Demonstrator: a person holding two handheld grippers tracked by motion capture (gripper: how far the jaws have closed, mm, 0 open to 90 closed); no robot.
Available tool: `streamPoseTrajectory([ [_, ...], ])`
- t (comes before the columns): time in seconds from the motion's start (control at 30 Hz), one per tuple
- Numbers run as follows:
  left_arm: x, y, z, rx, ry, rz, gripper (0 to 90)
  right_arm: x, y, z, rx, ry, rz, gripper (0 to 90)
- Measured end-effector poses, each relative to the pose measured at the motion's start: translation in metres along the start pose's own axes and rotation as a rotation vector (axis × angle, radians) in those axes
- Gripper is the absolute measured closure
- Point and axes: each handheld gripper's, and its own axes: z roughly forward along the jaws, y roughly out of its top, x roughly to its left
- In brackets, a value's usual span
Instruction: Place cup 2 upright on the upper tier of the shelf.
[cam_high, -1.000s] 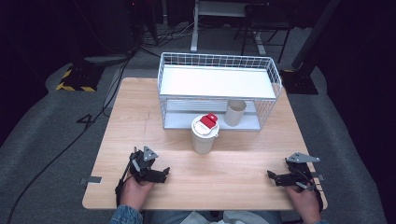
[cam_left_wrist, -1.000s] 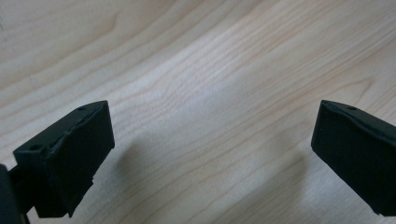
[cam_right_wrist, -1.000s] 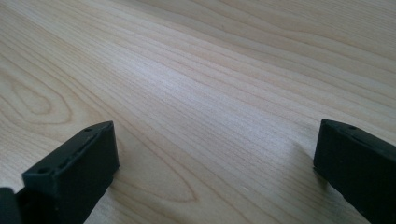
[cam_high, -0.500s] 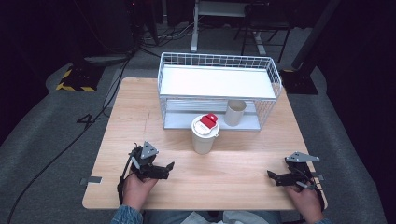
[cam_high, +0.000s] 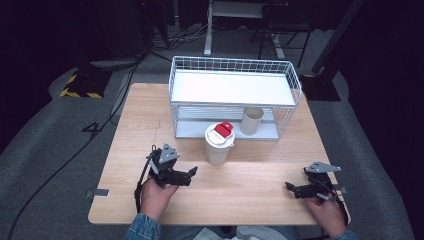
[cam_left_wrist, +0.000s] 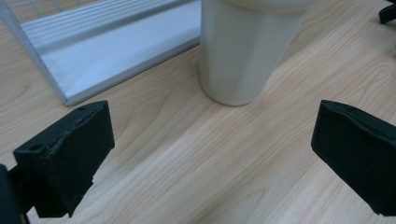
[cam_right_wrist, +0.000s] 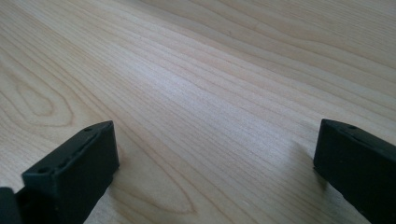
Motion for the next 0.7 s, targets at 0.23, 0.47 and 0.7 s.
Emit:
streamPoseTrajectory([
  [0.23, -0.007, 0.01, 0.008, -0.07, -0.056, -0.01, 0.0, 0.0, 0.0, 0.0, 0.0, -0.002, 0.0, 0.0],
  [0.47, -0.014, 0.018, 0.021, -0.133, -0.086, 0.003, 0.0, 0.0, 0.0, 0.0, 0.0, -0.002, 0.0, 0.0],
  [0.7, -0.02, 0.026, 0.034, -0.188, -0.133, 0.029, 0.0, 0.0, 0.0, 0.0, 0.001, -0.002, 0.0, 0.0],
])
